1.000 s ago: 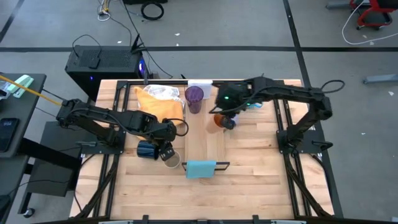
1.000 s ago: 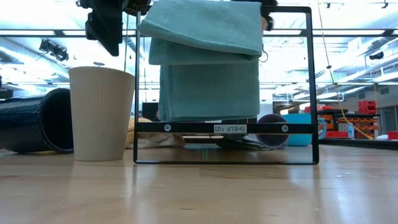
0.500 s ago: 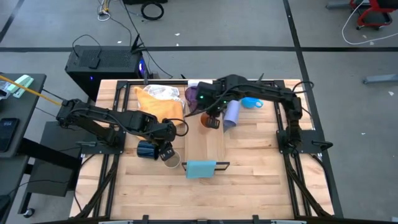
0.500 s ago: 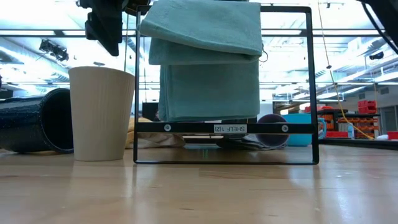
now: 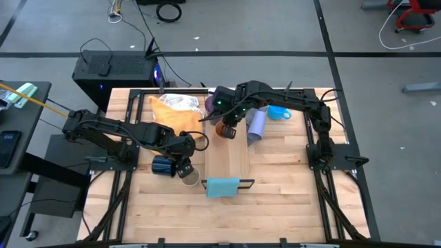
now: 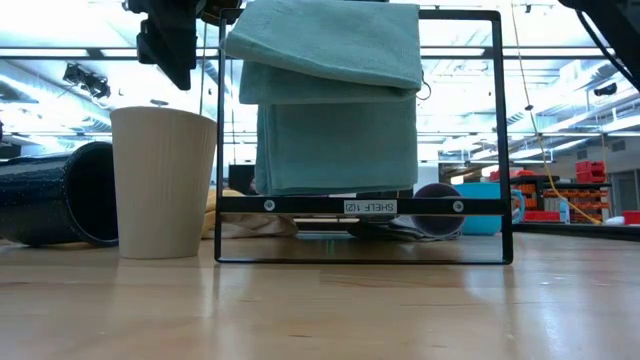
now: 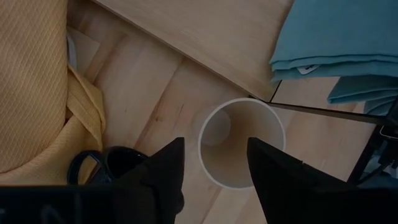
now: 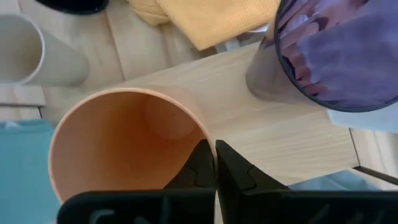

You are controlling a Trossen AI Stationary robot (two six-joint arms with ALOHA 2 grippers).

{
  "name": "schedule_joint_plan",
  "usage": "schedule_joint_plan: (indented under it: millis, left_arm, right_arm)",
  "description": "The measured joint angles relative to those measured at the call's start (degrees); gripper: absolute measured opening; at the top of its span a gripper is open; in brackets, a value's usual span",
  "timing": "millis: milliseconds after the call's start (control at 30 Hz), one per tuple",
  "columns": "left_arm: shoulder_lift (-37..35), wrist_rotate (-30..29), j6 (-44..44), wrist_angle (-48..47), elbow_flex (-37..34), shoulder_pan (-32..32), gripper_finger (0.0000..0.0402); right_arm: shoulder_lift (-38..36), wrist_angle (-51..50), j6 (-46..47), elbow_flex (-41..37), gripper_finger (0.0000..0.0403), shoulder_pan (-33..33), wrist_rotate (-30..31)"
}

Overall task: Stack small to large cups/mugs on shelf
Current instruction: Put the orange cup on the shelf

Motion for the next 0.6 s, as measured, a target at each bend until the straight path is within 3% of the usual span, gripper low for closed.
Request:
schedule_joint_plan:
  millis: [400, 600]
  left_arm:
    - [0.0, 0.0, 0.0, 0.0, 0.0, 0.0, 0.0182]
    - [0.0, 0.0, 0.0, 0.0, 0.0, 0.0, 0.0183]
  right_arm:
    - [0.0, 0.0, 12.7, 0.0, 0.0, -0.9, -0.7]
    - [0.0, -0.3, 15.4, -1.3, 0.0, -2.4, -4.4]
